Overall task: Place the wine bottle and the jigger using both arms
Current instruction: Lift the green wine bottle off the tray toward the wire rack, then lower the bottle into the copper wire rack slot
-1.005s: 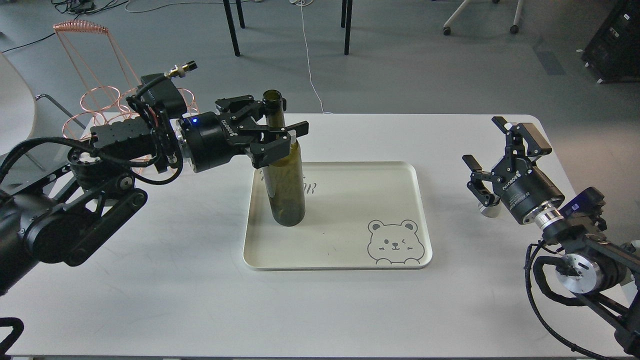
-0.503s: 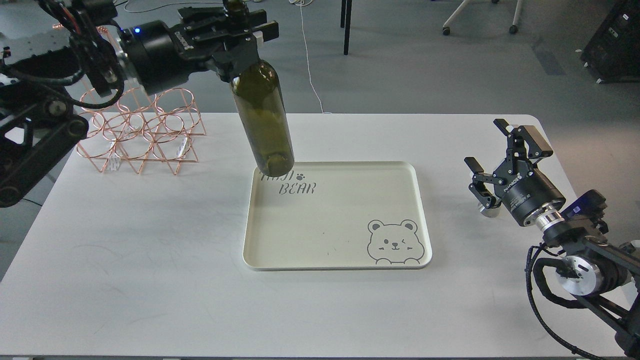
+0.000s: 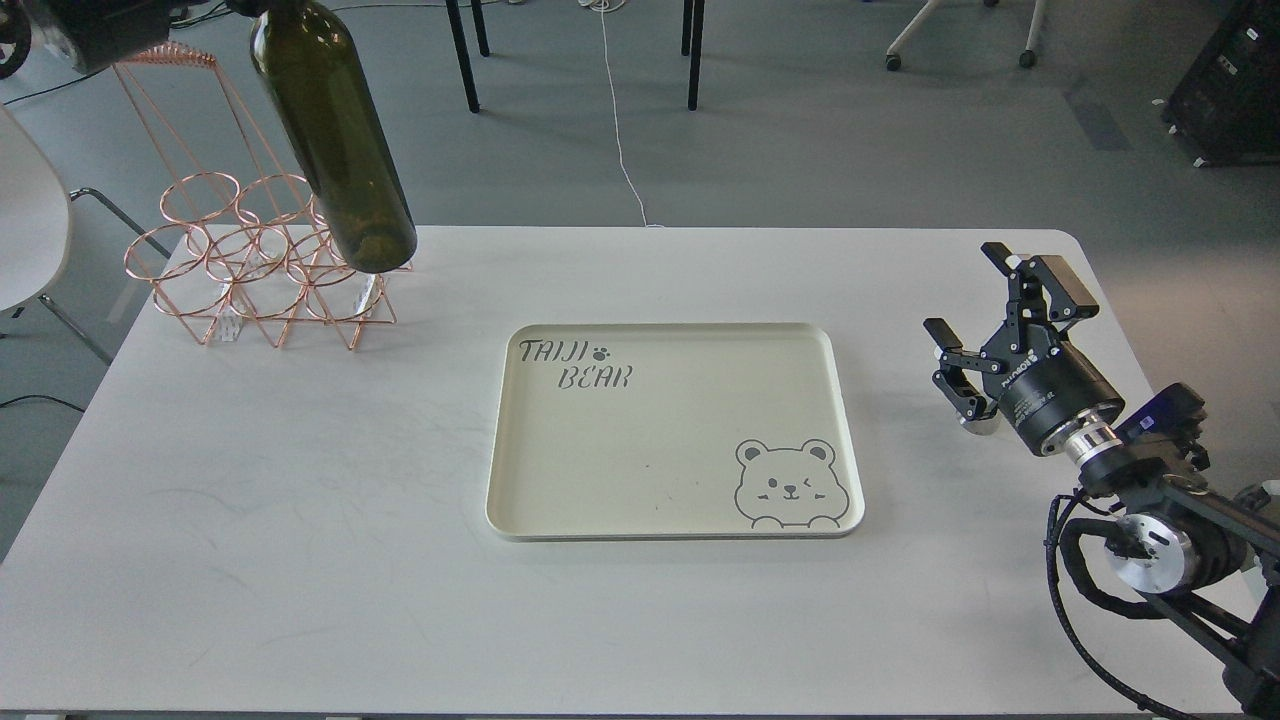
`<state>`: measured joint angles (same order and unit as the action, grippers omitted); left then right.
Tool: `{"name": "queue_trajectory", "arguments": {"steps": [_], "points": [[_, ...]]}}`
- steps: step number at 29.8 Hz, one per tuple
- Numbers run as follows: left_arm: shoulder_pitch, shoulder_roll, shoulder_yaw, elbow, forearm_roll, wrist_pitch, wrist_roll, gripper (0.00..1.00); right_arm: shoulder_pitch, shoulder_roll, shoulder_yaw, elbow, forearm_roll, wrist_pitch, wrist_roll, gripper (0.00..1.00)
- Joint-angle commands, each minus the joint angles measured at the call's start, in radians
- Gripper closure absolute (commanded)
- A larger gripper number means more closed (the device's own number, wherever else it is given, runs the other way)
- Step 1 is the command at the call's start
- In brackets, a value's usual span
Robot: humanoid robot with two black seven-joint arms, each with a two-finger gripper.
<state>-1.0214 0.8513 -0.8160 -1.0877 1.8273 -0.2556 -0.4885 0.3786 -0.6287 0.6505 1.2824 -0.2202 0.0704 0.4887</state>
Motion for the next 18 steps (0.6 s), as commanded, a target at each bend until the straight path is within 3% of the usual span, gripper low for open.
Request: {"name": "queue_trajectory", "arguments": {"steps": [1, 18], "points": [[0.000, 0.000, 0.001, 0.049, 0.004, 0.021, 0.000, 0.94, -0.003, 0.001, 0.000, 0.000, -0.001, 0.000, 0.000, 0.01], [0.000, -0.021, 0.084, 0.206, 0.009, 0.111, 0.000, 0.95, -0.009, 0.001, 0.001, 0.002, -0.001, 0.000, 0.000, 0.01]]}}
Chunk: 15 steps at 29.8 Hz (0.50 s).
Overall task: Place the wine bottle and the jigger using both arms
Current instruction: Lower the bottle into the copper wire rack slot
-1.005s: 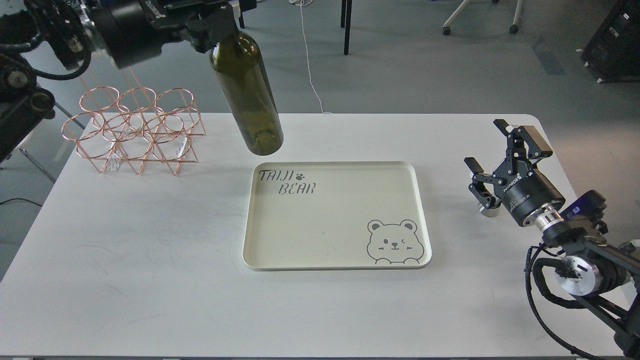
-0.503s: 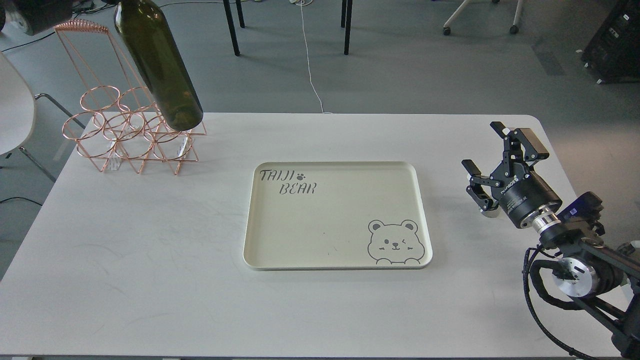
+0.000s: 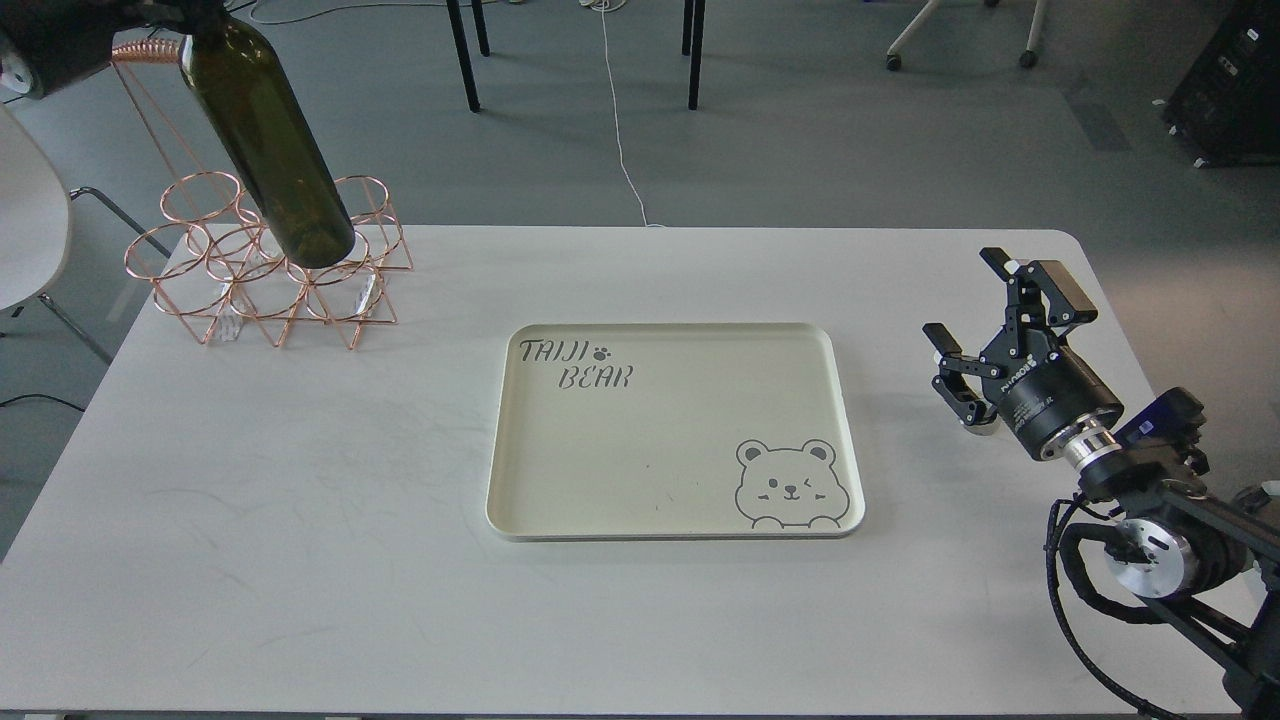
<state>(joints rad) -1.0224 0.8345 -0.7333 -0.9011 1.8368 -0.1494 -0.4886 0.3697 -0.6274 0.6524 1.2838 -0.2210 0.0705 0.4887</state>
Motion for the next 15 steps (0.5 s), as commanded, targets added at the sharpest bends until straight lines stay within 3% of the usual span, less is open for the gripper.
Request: {"name": "queue_trajectory", "arguments": {"steps": [1, 15], "points": [[0.001, -0.006, 0.003, 0.027, -0.004, 0.005, 0.000, 0.95, 0.000, 0.000, 0.000, 0.000, 0.000, 0.000, 0.000, 0.01], [-0.001, -0.045, 0.026, 0.093, -0.005, 0.031, 0.000, 0.95, 0.000, 0.000, 0.001, 0.000, 0.000, 0.000, 0.000, 0.01]]}}
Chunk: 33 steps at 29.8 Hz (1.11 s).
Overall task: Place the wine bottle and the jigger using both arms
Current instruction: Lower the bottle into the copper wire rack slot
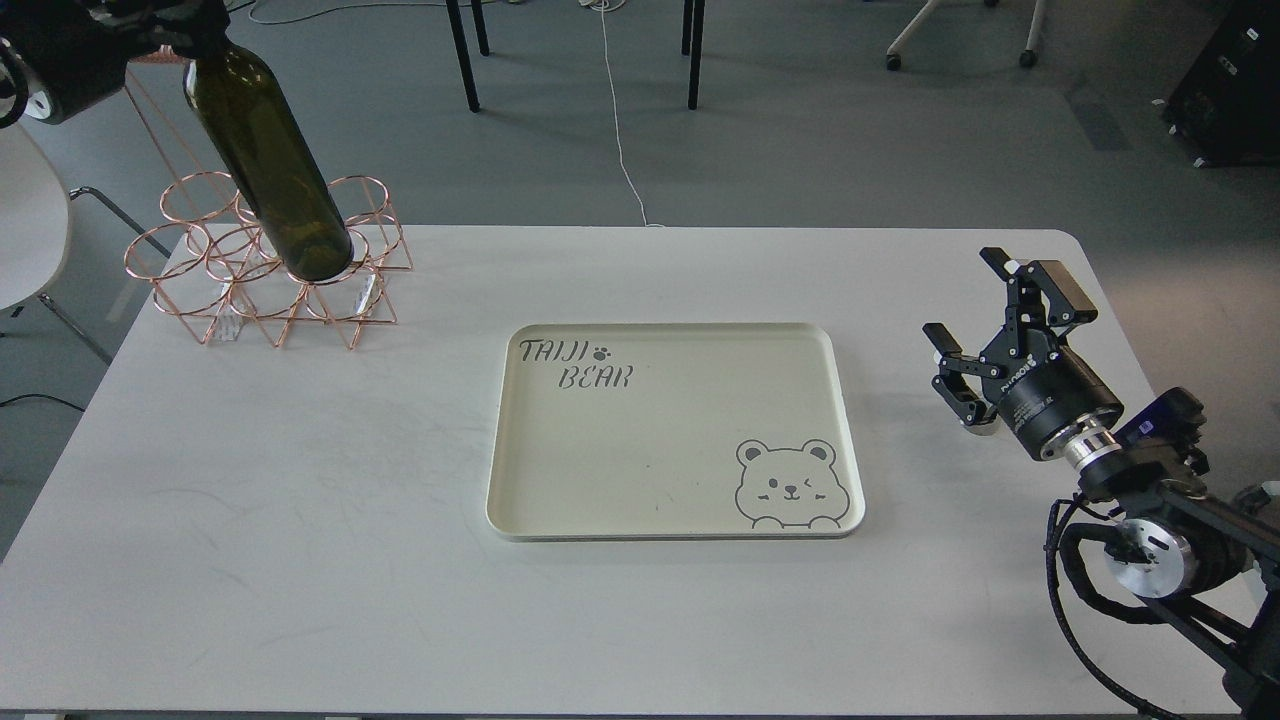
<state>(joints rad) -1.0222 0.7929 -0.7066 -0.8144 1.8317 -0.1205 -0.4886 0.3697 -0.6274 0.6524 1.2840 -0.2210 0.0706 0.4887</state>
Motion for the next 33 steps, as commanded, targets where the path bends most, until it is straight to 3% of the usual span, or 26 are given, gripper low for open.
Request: {"name": "queue_trajectory", "arguments": {"steps": [1, 33], "points": [[-0.001, -0.003, 0.001, 0.012, 0.000, 0.004, 0.000, 0.95, 0.000, 0.000, 0.000, 0.000, 0.000, 0.000, 0.000, 0.01], [0.013, -0.107, 0.032, 0.122, -0.005, 0.025, 0.000, 0.90, -0.014, 0.005, 0.000, 0.000, 0.000, 0.000, 0.000, 0.01]]}}
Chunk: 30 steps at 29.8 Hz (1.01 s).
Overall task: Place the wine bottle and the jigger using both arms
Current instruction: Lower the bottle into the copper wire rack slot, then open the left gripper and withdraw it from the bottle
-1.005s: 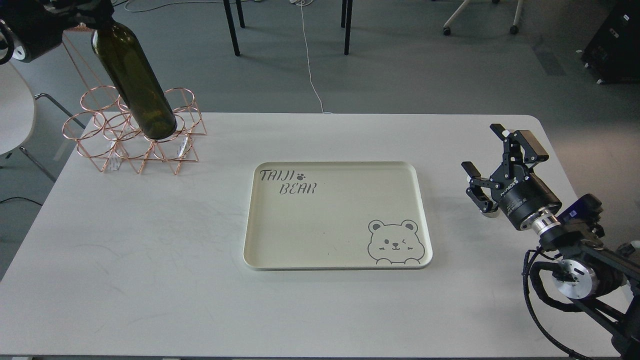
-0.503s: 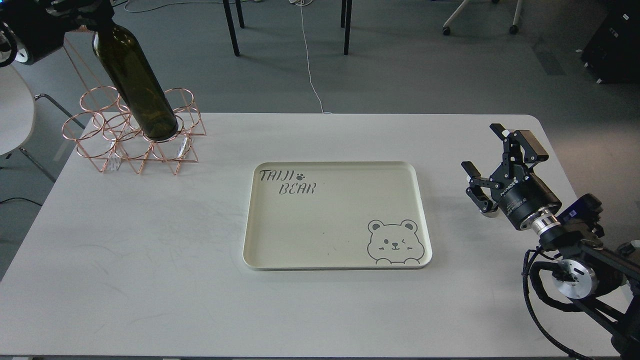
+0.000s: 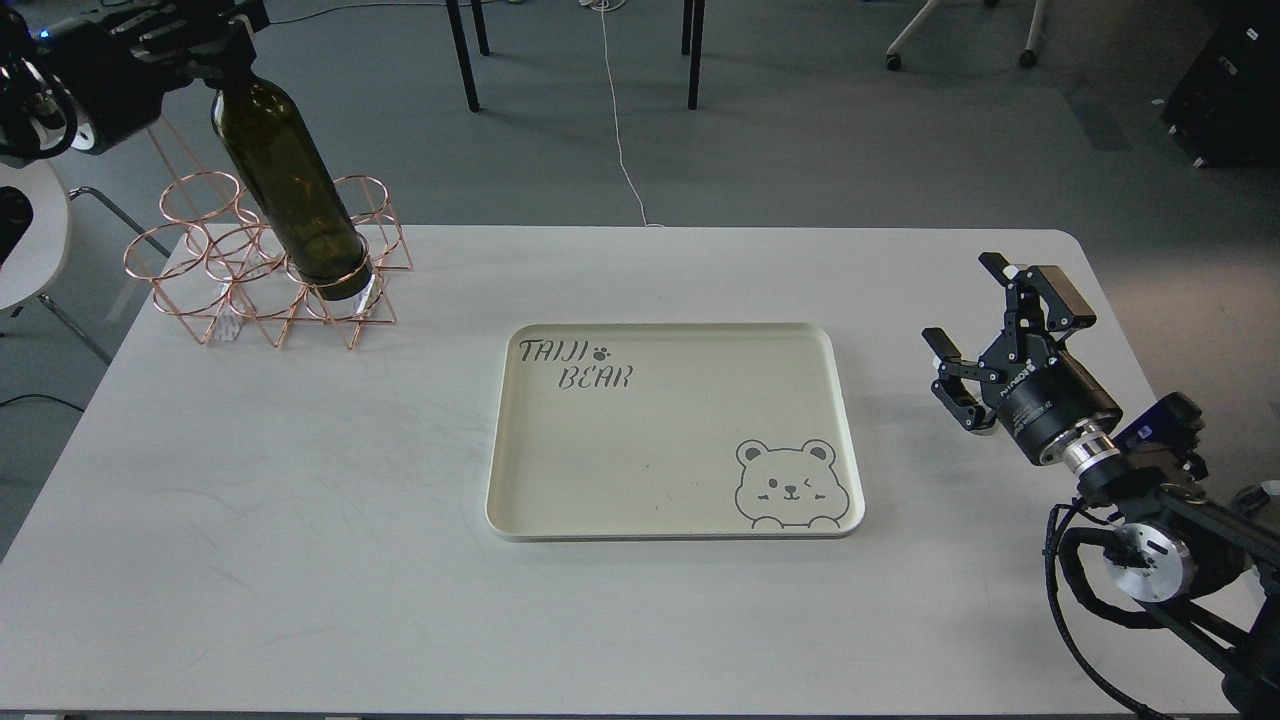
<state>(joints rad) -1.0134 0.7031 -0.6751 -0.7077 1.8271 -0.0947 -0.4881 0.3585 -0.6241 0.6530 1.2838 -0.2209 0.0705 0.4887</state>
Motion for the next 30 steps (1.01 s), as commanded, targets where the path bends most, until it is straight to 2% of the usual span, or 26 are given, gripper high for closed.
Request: {"name": "queue_trajectory", "arguments": {"steps": [1, 11, 30], "points": [[0.004, -0.023, 0.000, 0.020, 0.000, 0.001, -0.001, 0.90, -0.003, 0.001, -0.001, 0.000, 0.000, 0.000, 0.000, 0.01], [0.007, -0.050, 0.080, 0.053, -0.058, 0.036, -0.001, 0.87, -0.003, 0.001, -0.001, 0.000, 0.000, 0.000, 0.000, 0.01], [0.053, -0.051, 0.083, 0.054, -0.060, 0.043, -0.001, 0.76, -0.010, 0.001, -0.001, 0.002, 0.000, 0.000, 0.000, 0.01]]}}
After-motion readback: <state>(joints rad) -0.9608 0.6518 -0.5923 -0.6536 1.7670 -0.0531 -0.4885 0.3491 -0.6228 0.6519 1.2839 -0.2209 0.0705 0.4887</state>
